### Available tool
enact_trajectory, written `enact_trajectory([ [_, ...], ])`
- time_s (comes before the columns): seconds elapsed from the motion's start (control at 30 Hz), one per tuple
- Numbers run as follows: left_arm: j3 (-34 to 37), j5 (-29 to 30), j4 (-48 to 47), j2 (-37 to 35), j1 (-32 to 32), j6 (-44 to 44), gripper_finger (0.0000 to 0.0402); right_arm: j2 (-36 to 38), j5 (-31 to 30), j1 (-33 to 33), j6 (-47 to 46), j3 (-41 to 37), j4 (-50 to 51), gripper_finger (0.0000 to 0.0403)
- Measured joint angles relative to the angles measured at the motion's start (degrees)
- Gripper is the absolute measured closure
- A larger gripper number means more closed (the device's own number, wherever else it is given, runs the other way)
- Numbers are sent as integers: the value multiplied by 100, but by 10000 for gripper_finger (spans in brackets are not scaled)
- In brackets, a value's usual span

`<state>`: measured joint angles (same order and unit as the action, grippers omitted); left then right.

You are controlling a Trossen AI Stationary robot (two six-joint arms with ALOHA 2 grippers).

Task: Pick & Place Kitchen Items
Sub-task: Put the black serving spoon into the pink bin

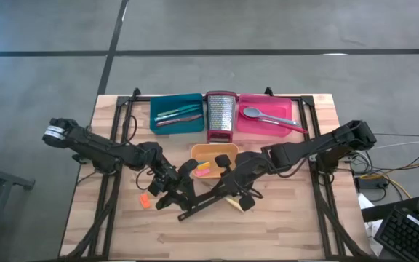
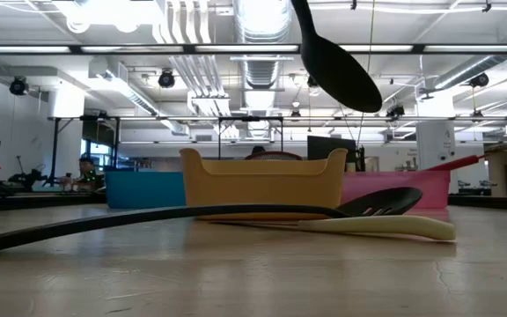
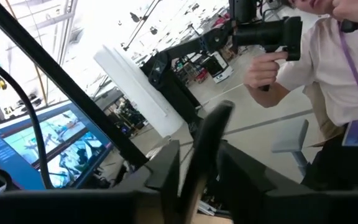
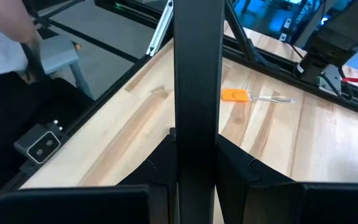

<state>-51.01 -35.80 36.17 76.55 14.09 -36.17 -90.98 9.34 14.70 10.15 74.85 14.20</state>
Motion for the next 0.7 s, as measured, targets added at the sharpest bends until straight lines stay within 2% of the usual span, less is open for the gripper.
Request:
enact_trajectory([
  [0.17, -68, 20, -141, 0, -11, -304, 371, -7, 98, -60, -101, -9, 5, 341],
  [0.5, -270, 109, -824, -18, -9, -314, 375, -10, 260, -123, -266, -22, 57, 341],
  [0.57, -338, 149, -1008, -46, -4, -277, 375, 19, 293, -110, -481, -22, 84, 323],
  [0.7, -469, 486, -1705, -98, 14, 25, 377, 147, 197, -86, -991, -5, 360, 255],
])
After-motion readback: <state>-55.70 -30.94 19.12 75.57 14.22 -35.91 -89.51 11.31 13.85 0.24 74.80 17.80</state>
